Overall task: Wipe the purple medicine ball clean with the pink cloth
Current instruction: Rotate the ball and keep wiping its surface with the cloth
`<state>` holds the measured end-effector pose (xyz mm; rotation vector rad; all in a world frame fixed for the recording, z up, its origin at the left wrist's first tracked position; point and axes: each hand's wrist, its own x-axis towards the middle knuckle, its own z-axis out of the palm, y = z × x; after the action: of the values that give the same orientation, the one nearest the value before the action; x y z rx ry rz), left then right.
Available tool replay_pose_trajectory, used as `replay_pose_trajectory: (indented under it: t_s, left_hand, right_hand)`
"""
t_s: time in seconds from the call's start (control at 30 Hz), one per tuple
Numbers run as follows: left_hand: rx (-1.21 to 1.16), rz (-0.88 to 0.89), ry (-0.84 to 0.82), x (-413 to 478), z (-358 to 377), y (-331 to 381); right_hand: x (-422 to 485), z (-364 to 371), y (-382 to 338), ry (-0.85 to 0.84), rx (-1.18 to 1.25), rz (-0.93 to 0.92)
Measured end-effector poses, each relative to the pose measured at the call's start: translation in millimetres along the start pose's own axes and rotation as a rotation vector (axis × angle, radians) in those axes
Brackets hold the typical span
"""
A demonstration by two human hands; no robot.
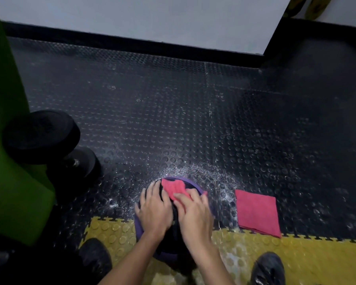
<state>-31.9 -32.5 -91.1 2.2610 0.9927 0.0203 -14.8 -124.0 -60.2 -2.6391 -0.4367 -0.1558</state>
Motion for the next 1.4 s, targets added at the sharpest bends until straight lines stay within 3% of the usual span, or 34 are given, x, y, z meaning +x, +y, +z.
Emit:
replay_pose_trajectory:
  t_s: [0.07,0.13,0.3,0.37,0.43,0.5,0.57,0.67,0.73,0.83,0.9,1.0,1.13,1.23,1.33,1.4]
  left_hand:
    - [0.001,0.036,-0.006,0,-1,-1]
    - [0.016,0.051,-0.002,-4,0,-2]
    - [0.052,0.086,0.016,-17,5,3]
    - [0.044,0.095,0.004,-13,7,1]
    - [0.003,0.103,-0.001,-2,6,-3]
    - [-0.086,0.110,-0.009,16,0,-8]
    - [-0.169,0.086,-0.071,36,-10,-13]
    - [-0.221,-0.005,-0.182,55,-31,-18]
    - [-0.174,-0.045,-0.135,58,-46,-23]
    - [-0.153,0.086,-0.007,49,-54,-17]
    - [-0.024,0.180,-0.069,50,-50,-15]
    - [0.111,0.143,-0.083,61,-50,-29]
    - [-0.040,0.013,0.024,64,-52,-45]
    - [-0.109,-0.112,0.054,62,-51,-39]
    - [-0.123,-0.240,0.080,62,-52,-31]
    - [-0.108,-0.279,0.089,59,-51,-30]
  right_hand:
    - [7,1,1,-0.036,0.058,0.018]
    - [30,3,11,-0.198,0.108,0.112]
    - [73,9,40,-0.317,0.180,0.393]
    - [56,6,41,-0.274,0.106,0.345]
    - [22,2,38,-0.088,0.093,0.212]
    - [-10,1,38,0.016,0.263,0.168]
    - [-22,3,47,0.004,0.440,0.189]
    - [-14,-5,66,-0.019,0.646,0.396]
    - [-10,-11,78,0.005,0.784,0.545]
    - [-8,-12,90,0.024,0.910,0.759]
    - [-6,-12,91,0.014,0.980,0.844]
    - [-2,-11,85,-0.014,1.060,0.898]
    - [1,-10,70,-0.081,1.153,0.867]
    - [1,-2,40,-0.072,1.050,0.728]
    - [-6,18,-12,-0.085,0.839,0.384]
    - [-10,41,-37,-0.157,0.531,0.073]
